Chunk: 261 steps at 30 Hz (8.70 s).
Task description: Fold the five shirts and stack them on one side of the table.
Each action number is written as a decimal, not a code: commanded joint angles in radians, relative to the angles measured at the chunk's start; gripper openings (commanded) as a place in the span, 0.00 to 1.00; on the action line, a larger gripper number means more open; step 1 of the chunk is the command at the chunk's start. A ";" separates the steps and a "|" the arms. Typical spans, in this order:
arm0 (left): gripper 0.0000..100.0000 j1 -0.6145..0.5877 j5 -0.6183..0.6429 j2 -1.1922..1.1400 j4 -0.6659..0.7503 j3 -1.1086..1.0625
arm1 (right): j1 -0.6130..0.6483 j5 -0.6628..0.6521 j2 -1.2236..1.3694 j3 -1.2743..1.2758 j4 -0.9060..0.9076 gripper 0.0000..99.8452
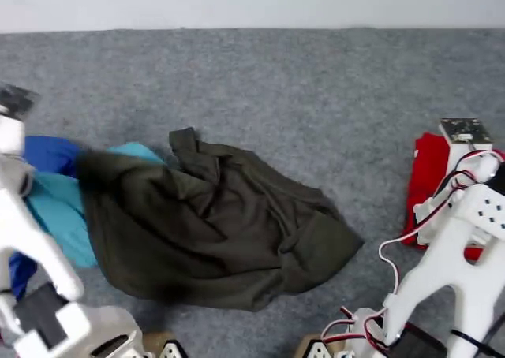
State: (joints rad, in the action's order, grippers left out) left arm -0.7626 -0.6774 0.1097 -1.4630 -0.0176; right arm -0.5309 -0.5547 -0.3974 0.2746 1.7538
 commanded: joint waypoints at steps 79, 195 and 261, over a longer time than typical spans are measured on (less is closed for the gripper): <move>0.23 -0.245 0.140 0.157 -0.133 0.348 | 0.808 0.144 0.650 -0.193 -0.245 0.16; 0.20 0.600 0.201 0.463 -0.069 -0.674 | 0.591 0.015 0.151 -0.181 -0.056 0.01; 0.13 0.608 0.350 -0.250 -0.272 0.134 | 0.472 0.011 0.142 -0.183 -0.056 0.01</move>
State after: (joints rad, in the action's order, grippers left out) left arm -0.1672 -0.3276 -0.1542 -1.6456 0.0299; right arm -0.0476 -0.5393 -0.2102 0.1335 1.6863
